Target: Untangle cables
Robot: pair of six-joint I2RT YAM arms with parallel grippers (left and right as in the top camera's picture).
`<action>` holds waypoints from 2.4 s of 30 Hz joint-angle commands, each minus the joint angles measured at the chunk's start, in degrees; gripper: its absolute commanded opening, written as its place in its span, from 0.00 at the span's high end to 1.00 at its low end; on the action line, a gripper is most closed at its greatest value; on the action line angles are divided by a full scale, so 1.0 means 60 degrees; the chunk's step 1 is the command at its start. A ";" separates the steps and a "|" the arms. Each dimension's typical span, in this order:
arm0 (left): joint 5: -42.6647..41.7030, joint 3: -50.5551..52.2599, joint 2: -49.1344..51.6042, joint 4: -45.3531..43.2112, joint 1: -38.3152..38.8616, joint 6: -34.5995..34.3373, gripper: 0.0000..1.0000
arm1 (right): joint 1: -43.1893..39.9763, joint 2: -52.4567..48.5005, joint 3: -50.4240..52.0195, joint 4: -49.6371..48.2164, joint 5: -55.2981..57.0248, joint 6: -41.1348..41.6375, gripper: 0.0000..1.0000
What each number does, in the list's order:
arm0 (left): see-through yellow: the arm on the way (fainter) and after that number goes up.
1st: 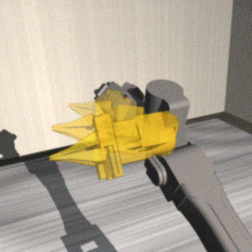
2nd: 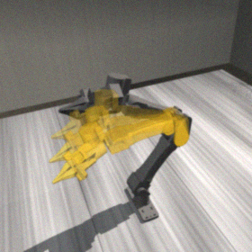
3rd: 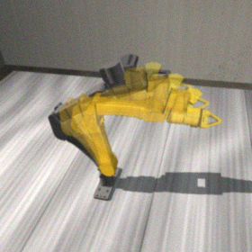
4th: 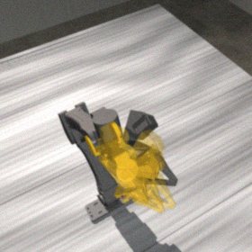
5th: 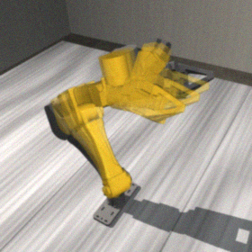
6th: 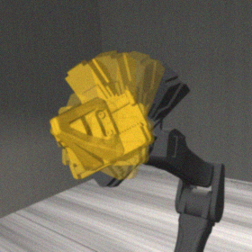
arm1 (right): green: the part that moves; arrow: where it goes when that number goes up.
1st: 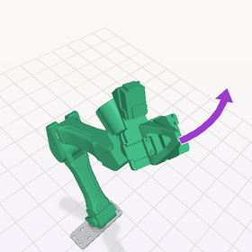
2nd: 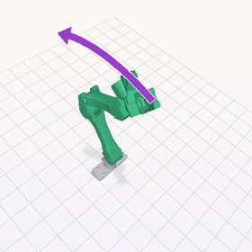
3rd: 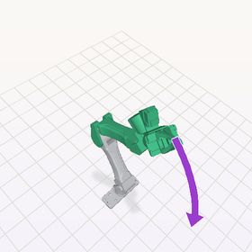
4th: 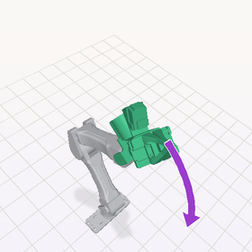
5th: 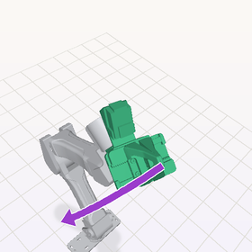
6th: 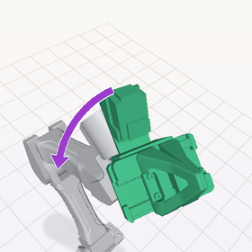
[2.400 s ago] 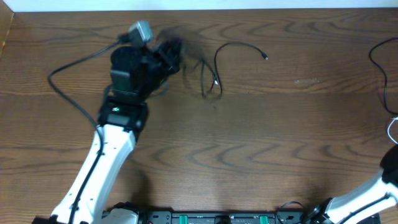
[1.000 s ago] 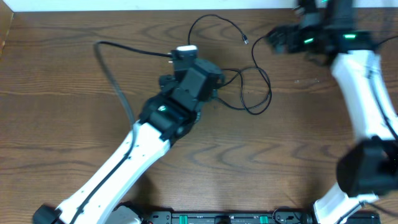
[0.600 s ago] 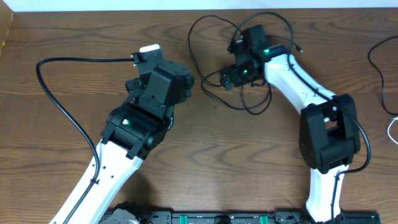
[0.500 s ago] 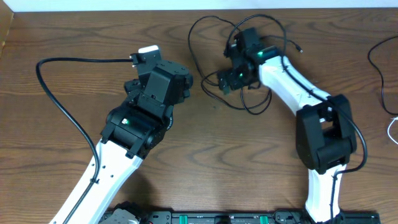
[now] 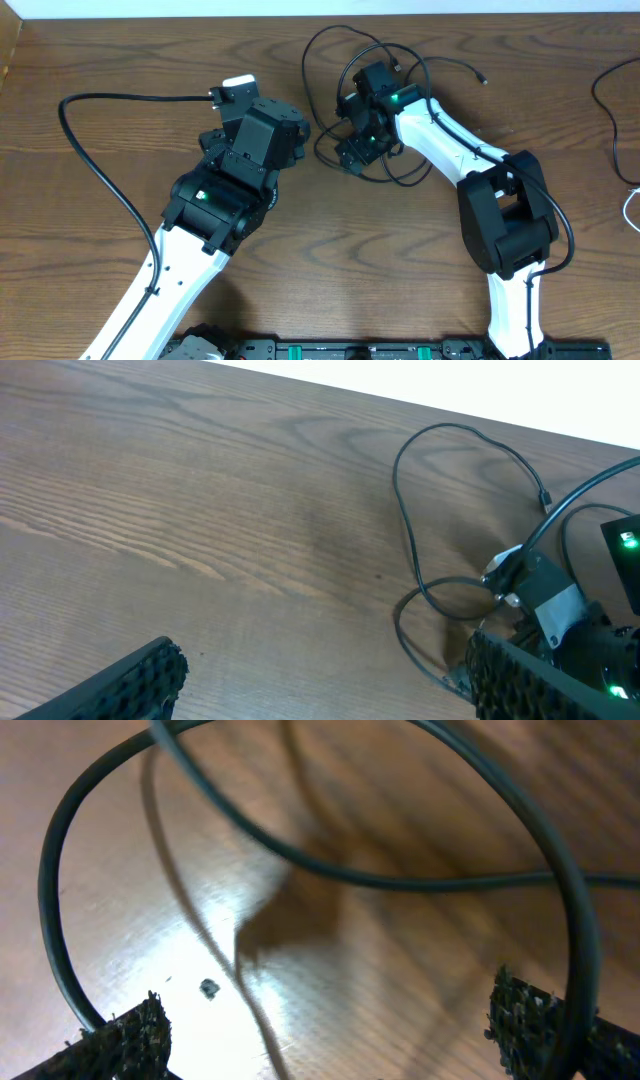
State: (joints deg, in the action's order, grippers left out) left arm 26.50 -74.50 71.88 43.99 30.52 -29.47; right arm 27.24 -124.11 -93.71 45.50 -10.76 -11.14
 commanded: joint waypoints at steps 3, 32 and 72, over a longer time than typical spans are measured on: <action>0.0204 -0.0106 -0.0011 0.0058 -0.0051 0.0197 0.11 | -0.0011 0.0007 -0.0058 0.0197 -0.0605 -0.0619 0.01; 0.0200 -0.0098 0.0149 0.0215 -0.0051 0.0197 0.11 | 0.1421 0.0430 0.1603 -0.0845 0.1330 -0.1413 0.02; 0.0197 -0.0098 0.0149 0.0550 -0.0051 0.0117 0.11 | -0.7825 0.1956 -0.1883 -0.0448 0.2404 0.2160 0.99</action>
State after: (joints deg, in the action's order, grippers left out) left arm 26.52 -74.50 72.34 47.33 30.52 -28.64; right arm -14.28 -120.62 -101.84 43.03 8.21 -4.80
